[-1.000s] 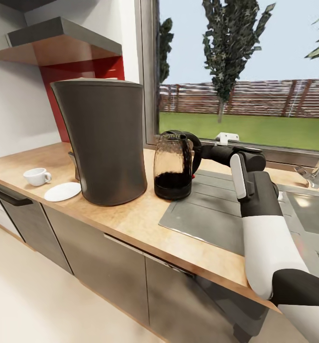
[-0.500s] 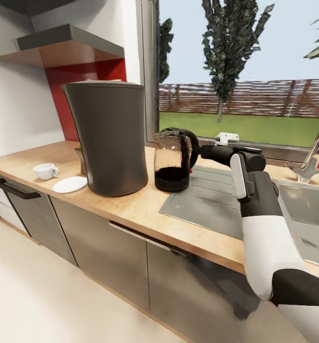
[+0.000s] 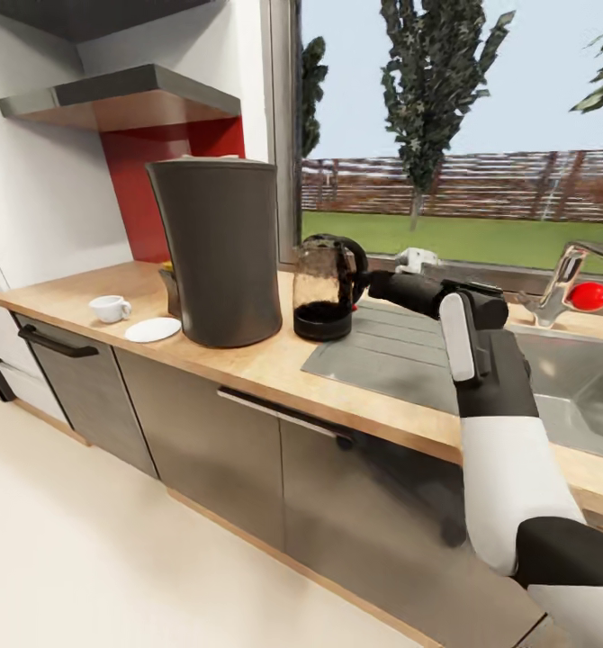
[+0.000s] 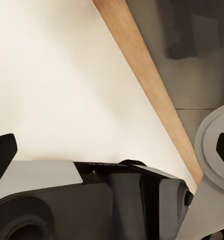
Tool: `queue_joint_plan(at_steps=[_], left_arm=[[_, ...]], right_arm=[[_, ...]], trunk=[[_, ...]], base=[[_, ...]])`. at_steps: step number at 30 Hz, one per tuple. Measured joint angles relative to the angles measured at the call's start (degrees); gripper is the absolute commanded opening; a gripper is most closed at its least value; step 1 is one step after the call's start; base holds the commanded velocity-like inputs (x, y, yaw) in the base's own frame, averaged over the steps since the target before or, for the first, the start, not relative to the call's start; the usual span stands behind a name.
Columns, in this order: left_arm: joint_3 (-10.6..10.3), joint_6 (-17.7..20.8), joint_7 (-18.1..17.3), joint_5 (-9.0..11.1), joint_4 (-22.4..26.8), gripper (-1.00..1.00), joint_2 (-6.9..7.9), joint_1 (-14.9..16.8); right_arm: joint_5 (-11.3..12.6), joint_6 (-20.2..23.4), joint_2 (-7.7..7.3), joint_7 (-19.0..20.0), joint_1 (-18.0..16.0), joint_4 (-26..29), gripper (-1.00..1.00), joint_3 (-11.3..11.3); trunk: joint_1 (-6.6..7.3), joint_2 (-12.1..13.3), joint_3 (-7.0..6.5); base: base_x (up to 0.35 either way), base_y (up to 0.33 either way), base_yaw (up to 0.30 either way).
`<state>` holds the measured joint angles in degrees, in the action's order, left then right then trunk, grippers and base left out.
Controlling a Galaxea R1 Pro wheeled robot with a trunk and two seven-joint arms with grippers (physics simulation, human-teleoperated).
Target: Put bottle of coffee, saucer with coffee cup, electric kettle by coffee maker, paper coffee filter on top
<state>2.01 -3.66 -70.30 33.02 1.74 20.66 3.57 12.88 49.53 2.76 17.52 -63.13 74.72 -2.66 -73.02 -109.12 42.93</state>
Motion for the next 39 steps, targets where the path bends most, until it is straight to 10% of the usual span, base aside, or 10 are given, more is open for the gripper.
queue_joint_plan(at_steps=[2,7,16,27,39], left_arm=[[0.00,0.00,-0.01,0.00,0.03,1.00,-0.01,0.00],[-0.01,0.00,0.00,0.00,0.04,1.00,-0.01,0.00],[0.00,0.00,-0.03,0.01,0.05,1.00,0.00,0.00],[0.00,0.00,-0.01,0.00,0.03,1.00,-0.01,0.00],[0.00,0.07,0.00,-0.01,0.05,1.00,-0.01,-0.01]], right_arm=[[1.15,-0.06,-0.05,14.53,3.88,3.28,1.00,0.25],[1.24,-3.14,-0.03,25.29,8.51,4.76,1.00,5.83],[1.42,-8.81,0.02,29.24,15.23,5.13,1.00,14.64],[1.13,-11.24,-0.24,33.09,23.50,4.79,1.00,17.29],[0.66,-27.35,-7.80,41.55,36.37,-4.84,1.00,17.15]], trunk=[[0.01,0.00,0.01],[0.01,0.00,0.00],[0.01,0.00,0.00],[0.01,0.00,0.01],[0.01,0.00,0.01]], base=[[-0.019,0.000,0.000],[-0.008,0.000,0.000],[-0.001,0.124,0.000],[0.000,0.206,0.000],[0.000,0.013,0.000]])
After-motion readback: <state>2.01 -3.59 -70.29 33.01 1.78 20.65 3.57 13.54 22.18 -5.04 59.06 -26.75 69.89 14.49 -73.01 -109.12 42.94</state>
